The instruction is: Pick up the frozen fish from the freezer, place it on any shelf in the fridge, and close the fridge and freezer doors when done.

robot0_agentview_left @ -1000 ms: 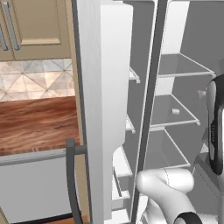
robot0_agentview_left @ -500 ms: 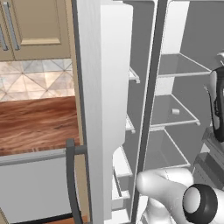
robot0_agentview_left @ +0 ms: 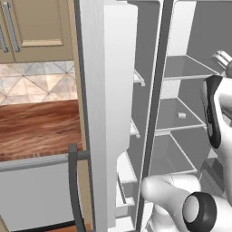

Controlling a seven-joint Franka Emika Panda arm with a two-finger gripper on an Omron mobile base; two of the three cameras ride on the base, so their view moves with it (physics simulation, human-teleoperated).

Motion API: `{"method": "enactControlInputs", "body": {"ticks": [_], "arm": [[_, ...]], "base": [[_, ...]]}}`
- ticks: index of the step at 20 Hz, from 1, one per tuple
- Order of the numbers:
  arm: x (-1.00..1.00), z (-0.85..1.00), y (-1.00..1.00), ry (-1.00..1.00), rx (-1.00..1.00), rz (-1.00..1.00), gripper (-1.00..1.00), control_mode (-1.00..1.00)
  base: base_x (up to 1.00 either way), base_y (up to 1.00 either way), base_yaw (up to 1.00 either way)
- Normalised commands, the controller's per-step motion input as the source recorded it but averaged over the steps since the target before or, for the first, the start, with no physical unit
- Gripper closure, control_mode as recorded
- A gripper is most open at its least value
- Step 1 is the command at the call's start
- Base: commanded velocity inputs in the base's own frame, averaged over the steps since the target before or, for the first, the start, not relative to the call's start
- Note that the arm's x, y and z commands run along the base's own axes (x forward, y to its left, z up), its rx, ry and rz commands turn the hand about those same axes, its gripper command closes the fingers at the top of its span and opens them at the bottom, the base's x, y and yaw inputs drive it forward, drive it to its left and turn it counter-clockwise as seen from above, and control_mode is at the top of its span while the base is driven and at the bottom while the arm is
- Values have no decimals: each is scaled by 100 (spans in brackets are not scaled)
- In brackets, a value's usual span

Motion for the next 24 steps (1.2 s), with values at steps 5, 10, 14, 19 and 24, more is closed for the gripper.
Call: {"method": "enactControlInputs", "body": {"ticks": [5, 10, 14, 19, 24], "arm": [[64, 24, 0, -1, -3, 1, 100, -100], [88, 25, -4, 8, 0, 3, 100, -100], [78, 14, -30, 19, 1, 7, 100, -100], [83, -5, -62, 6, 0, 14, 100, -100], [100, -39, -57, 0, 0, 14, 100, -100]], "base": [[0, 0, 0], [0, 0, 0], [0, 0, 0], [0, 0, 0], [0, 0, 0]]}}
